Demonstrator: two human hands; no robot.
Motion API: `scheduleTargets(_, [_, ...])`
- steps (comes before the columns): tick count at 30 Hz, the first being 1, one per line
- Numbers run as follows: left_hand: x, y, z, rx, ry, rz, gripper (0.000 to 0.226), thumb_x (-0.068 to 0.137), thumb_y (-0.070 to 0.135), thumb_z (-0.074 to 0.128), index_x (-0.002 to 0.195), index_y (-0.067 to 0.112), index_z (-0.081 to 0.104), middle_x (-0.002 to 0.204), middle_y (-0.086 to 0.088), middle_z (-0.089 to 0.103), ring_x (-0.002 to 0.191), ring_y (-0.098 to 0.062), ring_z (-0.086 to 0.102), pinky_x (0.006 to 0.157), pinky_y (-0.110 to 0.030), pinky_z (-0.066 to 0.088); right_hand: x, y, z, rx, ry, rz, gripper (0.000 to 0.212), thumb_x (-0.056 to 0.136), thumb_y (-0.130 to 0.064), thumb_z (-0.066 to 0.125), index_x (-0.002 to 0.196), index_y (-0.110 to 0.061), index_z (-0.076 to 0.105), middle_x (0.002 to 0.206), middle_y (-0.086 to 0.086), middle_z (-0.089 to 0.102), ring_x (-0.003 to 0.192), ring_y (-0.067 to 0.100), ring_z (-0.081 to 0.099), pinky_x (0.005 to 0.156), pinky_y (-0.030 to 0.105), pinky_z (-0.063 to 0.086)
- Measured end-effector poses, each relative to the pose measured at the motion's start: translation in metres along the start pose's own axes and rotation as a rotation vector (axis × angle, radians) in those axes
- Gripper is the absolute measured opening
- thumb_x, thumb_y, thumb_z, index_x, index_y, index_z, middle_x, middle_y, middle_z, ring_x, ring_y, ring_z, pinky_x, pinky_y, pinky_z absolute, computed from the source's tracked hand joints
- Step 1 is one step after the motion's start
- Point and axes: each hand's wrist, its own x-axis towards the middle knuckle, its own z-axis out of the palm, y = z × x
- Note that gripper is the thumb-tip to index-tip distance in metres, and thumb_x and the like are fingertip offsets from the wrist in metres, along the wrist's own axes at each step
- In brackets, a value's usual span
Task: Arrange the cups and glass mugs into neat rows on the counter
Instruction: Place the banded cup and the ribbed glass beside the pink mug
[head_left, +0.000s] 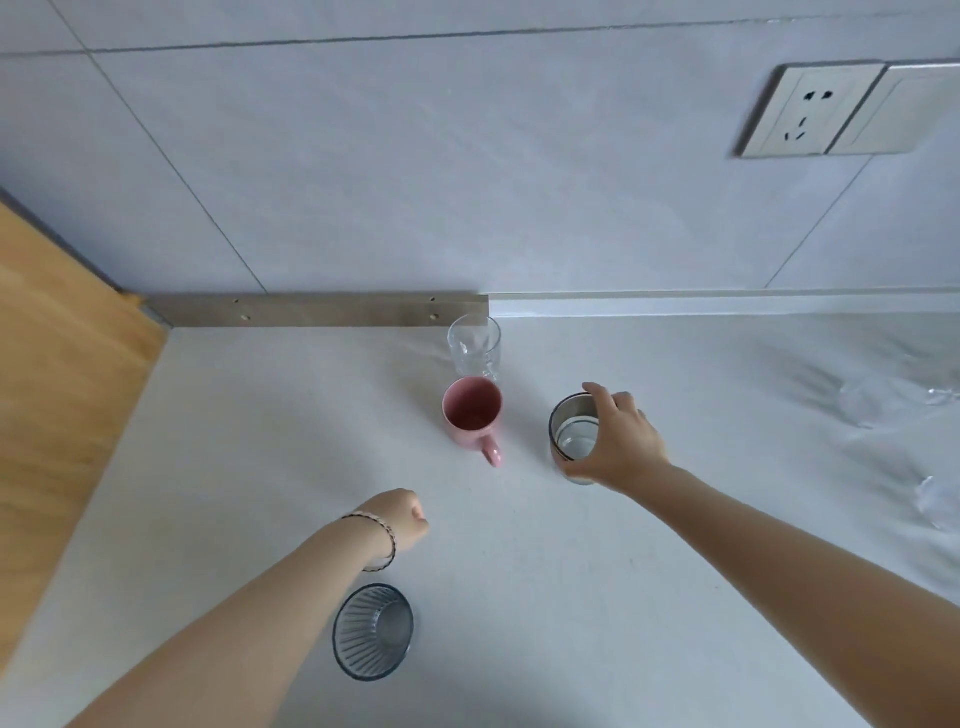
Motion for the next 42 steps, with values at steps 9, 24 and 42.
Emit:
scheduleTargets(9, [-0.004, -0.009, 0.001, -0.035, 0.006, -0.087, 0.030, 0.093, 0.017, 0.042, 0.117, 0.010, 0.059, 0.123, -0.006, 0.060, 0.092, -0.015, 0.047, 0.080, -0.022, 0.036, 0.036, -0.023, 0.018, 0.023, 0.005, -0.014, 0.099, 0.069, -0.041, 0.075, 0.147, -0.027, 0.015, 0.137, 0.006, 0.037, 0.126, 0.027, 0.042, 0.094, 0.036, 0.045])
scheduleTargets(24, [-0.025, -0.070, 0.006, 0.008, -0.005, -0.092, 0.020, 0.093, 0.018, 0.042, 0.101, 0.016, 0.060, 0.110, -0.005, 0.061, 0.095, -0.019, 0.053, 0.083, -0.026, 0.040, -0.086, -0.095, 0.074, -0.101, -0.404, -0.553, 0.068, 0.084, -0.041, 0.064, 0.142, -0.019, 0.036, 0.145, 0.007, 0.037, 0.135, 0.025, 0.033, 0.112, 0.036, 0.031])
scheduleTargets(42, [-0.024, -0.073, 0.024, 0.051, -0.036, 0.021, 0.034, 0.088, 0.013, 0.042, 0.059, 0.027, 0.032, 0.084, 0.000, 0.044, 0.077, -0.018, 0.039, 0.061, -0.024, 0.031, -0.113, -0.093, 0.086, 0.028, -0.335, -0.190, 0.081, 0.070, -0.039, 0.075, 0.137, -0.021, 0.033, 0.132, 0.003, 0.048, 0.118, 0.026, 0.052, 0.094, 0.034, 0.046])
